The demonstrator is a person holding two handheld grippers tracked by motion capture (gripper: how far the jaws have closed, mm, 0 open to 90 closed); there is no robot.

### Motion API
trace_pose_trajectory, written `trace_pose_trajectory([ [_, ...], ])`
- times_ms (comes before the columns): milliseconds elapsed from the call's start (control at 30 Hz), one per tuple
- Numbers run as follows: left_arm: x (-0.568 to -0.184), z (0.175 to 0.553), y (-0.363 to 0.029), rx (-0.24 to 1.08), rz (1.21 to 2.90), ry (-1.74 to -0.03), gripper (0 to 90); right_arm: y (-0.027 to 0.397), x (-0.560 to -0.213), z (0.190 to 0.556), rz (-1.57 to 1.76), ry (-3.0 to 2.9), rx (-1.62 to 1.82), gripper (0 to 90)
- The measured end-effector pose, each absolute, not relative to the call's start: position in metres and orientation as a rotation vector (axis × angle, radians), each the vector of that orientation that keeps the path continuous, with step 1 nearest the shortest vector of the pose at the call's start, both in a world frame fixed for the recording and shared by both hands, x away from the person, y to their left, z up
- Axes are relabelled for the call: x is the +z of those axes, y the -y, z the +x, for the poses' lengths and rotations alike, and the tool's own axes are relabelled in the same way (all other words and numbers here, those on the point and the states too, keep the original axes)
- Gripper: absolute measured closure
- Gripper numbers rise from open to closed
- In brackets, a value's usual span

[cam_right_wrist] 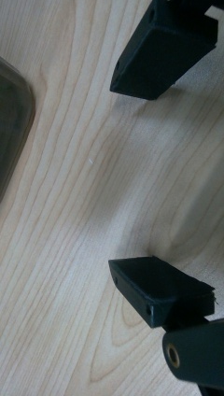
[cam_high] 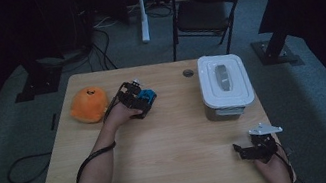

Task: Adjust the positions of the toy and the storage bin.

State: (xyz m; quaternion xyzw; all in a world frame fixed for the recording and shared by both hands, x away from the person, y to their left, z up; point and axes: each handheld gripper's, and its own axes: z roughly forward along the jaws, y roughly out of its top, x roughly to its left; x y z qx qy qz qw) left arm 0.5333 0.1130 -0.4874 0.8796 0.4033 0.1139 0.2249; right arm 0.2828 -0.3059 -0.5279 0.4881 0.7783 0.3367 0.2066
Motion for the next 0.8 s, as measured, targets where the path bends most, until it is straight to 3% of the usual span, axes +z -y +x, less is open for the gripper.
trace_pose_trajectory([
  [133,-0.493,0.539,-0.112,0.311,2.429,-1.146,5.4,0.306,-0.528,0.283,1.361,-2.167,0.938,13.1],
  [267,-0.497,0.54,-0.112,0.291,2.428,-1.144,14.2,0.306,-0.528,0.283,1.362,-2.166,0.937,13.2],
  [533,-0.5,0.541,-0.107,0.309,2.425,-1.162,15.4,0.306,-0.528,0.283,1.364,-2.163,0.937,13.4],
  [633,-0.498,0.54,-0.106,0.304,2.44,-1.134,23.7,0.306,-0.528,0.283,1.366,-2.162,0.937,13.4],
  [800,-0.495,0.536,-0.104,0.309,2.453,-1.155,25.6,0.306,-0.528,0.283,1.371,-2.157,0.936,13.5],
])
